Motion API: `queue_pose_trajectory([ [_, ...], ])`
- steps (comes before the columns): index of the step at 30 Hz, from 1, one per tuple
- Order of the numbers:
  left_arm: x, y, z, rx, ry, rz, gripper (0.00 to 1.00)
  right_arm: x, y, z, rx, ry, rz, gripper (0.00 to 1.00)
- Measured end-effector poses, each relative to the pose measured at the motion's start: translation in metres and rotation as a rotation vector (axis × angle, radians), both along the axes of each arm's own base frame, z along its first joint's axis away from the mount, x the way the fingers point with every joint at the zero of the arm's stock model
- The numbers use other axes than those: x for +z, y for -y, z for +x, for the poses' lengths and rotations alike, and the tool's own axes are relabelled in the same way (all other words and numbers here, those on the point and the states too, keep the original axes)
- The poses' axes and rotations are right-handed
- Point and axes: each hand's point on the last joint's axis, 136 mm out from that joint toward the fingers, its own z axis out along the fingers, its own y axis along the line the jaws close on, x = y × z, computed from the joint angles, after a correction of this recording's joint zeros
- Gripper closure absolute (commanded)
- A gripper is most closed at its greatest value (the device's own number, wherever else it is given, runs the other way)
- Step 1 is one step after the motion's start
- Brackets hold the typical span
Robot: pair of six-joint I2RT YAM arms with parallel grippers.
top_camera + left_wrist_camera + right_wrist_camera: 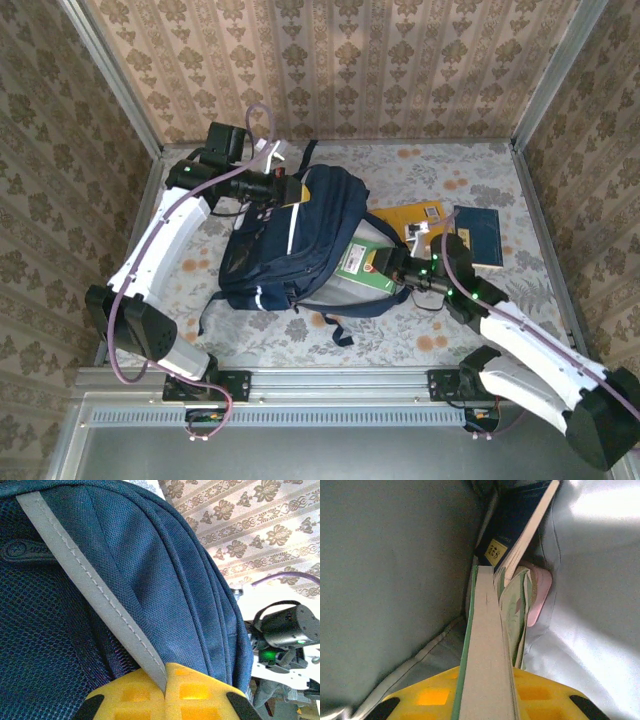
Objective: Pack the student bag
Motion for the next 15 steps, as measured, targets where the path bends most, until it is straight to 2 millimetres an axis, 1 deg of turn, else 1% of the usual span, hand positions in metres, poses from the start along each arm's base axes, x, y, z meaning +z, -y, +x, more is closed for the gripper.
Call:
queue_pose_trajectory([
  [2,0.0,0.0,0.0,-0.002,-0.001,-0.002,1.0,-0.005,-0.006,0.008,-0.011,-0.023,-0.001,1.0],
  [4,-0.001,0.001,0.0,-0.004,-0.002,-0.004,1.0,-0.002,-0.015,0.02,-0.027,-0.029,0.011,1.0],
  [6,-0.002,0.001,-0.001,-0.005,-0.007,-0.006,1.0,0.005,-0.025,0.031,-0.039,-0.021,0.029,1.0],
  [10,-0.001,0.002,0.0,-0.006,-0.009,-0.015,1.0,0.03,-0.046,0.05,-0.044,0.02,0.075,1.0],
  [12,0.001,0.002,0.0,-0.007,-0.012,-0.021,1.0,0.036,-0.056,0.059,-0.048,0.03,0.094,1.0],
  [13,0.001,0.002,0.0,-0.005,-0.014,-0.023,1.0,0.037,-0.06,0.064,-0.052,0.032,0.101,1.0],
  [15,0.002,0.003,0.0,-0.005,-0.019,-0.029,1.0,0.03,-0.068,0.073,-0.062,0.016,0.113,1.0],
])
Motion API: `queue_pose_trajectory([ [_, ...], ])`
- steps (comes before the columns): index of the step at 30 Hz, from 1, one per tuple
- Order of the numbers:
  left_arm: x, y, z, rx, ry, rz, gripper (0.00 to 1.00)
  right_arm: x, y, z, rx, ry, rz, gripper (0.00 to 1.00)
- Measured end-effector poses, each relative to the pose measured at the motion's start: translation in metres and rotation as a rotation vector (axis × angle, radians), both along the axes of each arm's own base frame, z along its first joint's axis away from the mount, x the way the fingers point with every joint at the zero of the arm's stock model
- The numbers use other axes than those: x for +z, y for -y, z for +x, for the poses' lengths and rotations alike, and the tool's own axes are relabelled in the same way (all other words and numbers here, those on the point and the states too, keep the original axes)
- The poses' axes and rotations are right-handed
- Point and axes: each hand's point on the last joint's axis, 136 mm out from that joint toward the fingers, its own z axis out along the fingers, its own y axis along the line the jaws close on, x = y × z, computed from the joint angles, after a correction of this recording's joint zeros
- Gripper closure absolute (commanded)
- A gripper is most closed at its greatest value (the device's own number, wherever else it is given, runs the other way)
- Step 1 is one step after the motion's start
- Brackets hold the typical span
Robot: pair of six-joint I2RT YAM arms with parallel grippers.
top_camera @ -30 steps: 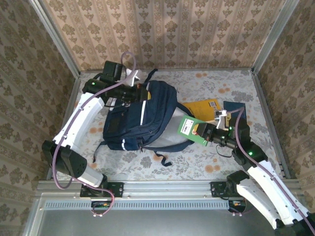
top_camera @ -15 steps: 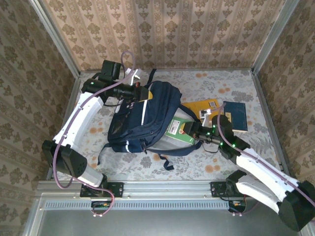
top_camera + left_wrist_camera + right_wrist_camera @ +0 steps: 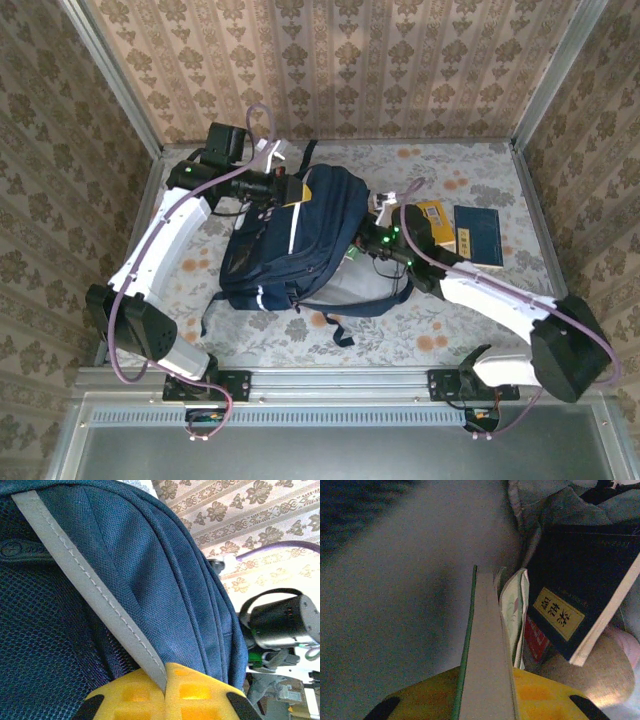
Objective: Pack the student bag
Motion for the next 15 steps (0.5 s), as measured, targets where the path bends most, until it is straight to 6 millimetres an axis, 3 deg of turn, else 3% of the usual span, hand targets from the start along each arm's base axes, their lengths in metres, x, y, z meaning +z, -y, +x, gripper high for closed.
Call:
queue_pose_trajectory([
  [7,0.003,0.0,0.003,0.002,0.009,-0.015,1.0,-0.065,-0.04,0.023,0.017,-0.142,-0.041,1.0],
  [10,0.001,0.0,0.003,0.002,0.003,-0.021,1.0,-0.078,-0.059,0.02,0.042,-0.171,-0.054,1.0],
  [15,-0.001,0.001,0.005,0.004,-0.005,-0.031,1.0,-0.083,-0.083,0.024,0.053,-0.169,-0.062,0.96],
])
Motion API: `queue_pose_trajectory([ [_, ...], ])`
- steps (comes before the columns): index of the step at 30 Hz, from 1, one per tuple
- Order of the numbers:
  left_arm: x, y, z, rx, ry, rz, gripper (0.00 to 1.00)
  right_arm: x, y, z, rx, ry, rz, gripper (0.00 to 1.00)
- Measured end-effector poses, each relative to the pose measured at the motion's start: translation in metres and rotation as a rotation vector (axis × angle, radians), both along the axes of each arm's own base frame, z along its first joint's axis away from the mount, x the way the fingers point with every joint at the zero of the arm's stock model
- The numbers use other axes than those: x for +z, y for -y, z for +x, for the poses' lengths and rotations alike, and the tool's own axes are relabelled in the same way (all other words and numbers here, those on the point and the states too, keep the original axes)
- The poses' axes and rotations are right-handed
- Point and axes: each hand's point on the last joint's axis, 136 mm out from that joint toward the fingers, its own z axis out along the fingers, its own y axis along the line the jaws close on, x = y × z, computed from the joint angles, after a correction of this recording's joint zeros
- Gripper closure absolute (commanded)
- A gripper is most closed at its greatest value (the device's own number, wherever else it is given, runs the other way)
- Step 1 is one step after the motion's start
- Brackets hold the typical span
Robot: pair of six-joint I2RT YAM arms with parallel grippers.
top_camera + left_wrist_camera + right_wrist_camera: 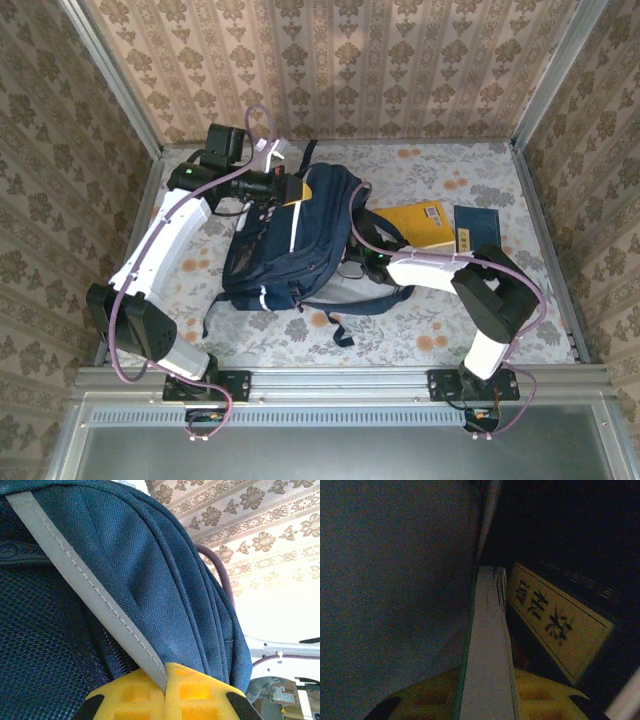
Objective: Pack the student bag
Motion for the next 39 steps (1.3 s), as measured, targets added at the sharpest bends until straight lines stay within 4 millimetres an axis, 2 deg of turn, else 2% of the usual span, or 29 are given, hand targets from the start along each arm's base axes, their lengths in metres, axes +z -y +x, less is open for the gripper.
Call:
queue_pose_trajectory([
  [5,0.003,-0.001,0.004,0.009,0.015,-0.009,1.0,-0.01,-0.024,0.014,-0.018,-0.009,-0.001,0.86],
  [8,0.002,-0.003,0.007,0.017,0.017,-0.011,1.0,-0.015,-0.041,0.023,-0.021,0.003,0.005,0.67],
  [10,0.0,-0.005,0.01,0.028,0.013,-0.013,1.0,-0.014,-0.052,0.026,-0.02,0.023,0.015,0.5],
  [11,0.0,-0.007,0.011,0.034,0.01,-0.013,1.0,-0.012,-0.056,0.027,-0.018,0.034,0.019,0.44],
  [15,0.002,-0.009,0.013,0.035,0.008,-0.029,1.0,-0.002,-0.062,0.028,-0.014,0.078,0.029,0.24],
  [17,0.004,-0.009,0.012,0.031,0.013,-0.037,1.0,0.002,-0.06,0.028,-0.015,0.096,0.031,0.2],
  [28,0.006,-0.017,0.013,0.052,0.002,-0.051,1.0,0.015,-0.026,0.002,0.009,0.173,-0.027,0.06],
  [33,0.003,-0.022,0.015,0.068,-0.005,-0.05,1.0,0.018,-0.01,-0.01,0.028,0.188,-0.037,0.05],
  [39,0.002,-0.024,0.016,0.079,-0.005,-0.053,1.0,0.02,-0.004,-0.021,0.086,0.204,-0.03,0.08],
])
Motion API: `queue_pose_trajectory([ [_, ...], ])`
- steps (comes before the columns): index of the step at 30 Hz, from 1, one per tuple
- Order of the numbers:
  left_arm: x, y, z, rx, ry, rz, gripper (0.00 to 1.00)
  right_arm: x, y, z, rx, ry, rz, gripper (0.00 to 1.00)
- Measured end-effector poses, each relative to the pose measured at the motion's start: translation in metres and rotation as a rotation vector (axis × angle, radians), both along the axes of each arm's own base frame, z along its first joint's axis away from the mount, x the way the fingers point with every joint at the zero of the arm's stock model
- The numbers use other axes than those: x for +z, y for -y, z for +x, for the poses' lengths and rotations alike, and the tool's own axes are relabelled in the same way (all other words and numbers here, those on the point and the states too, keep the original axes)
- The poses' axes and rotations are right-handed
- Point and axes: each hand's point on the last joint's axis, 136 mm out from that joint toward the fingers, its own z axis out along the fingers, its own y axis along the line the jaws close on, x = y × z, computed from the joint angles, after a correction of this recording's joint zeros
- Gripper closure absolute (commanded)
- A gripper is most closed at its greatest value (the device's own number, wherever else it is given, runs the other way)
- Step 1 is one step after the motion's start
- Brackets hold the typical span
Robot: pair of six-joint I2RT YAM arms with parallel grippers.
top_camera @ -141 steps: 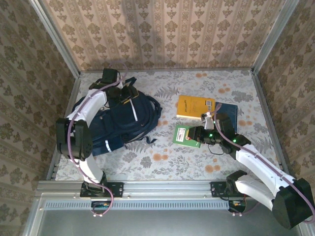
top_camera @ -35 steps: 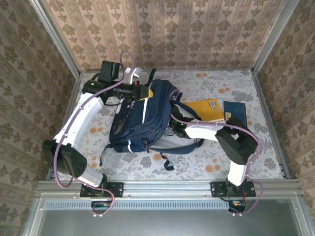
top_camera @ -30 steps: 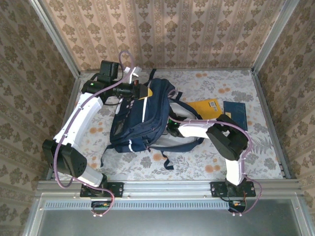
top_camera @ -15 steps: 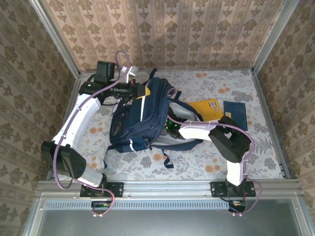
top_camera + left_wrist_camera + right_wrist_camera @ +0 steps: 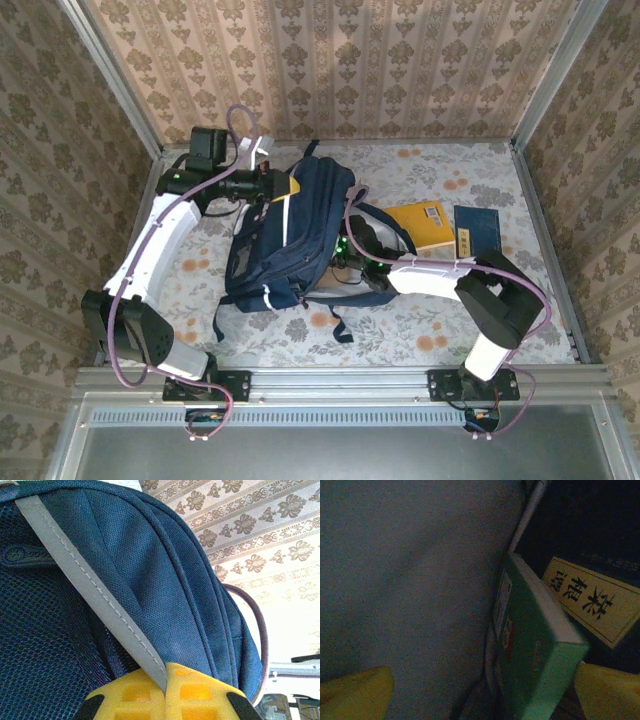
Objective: Pack the student bag
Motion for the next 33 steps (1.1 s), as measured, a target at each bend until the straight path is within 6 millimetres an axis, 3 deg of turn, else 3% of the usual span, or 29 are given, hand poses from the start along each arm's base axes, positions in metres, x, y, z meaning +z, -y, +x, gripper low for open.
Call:
queue_pose_trajectory([
  [8,-0.003,-0.006,0.005,0.026,-0.007,0.005,1.0,0.015,0.021,-0.014,0.023,0.064,-0.046,0.09],
  [13,-0.005,-0.007,0.006,0.035,-0.009,0.012,1.0,0.027,0.046,-0.017,-0.011,0.109,-0.072,0.07],
  [17,-0.01,-0.01,0.009,0.058,-0.01,0.04,1.0,0.023,0.069,-0.017,-0.061,0.115,-0.138,0.0],
  [23,-0.034,-0.025,0.019,0.142,0.011,0.18,1.0,0.044,0.126,-0.023,-0.204,0.205,-0.209,0.0],
  [27,-0.051,-0.039,0.033,0.215,0.02,0.278,1.0,0.049,0.173,-0.01,-0.319,0.203,-0.241,0.02],
  [33,-0.085,-0.064,0.058,0.318,-0.023,0.371,1.0,0.013,0.231,0.0,-0.465,0.065,-0.385,0.1],
])
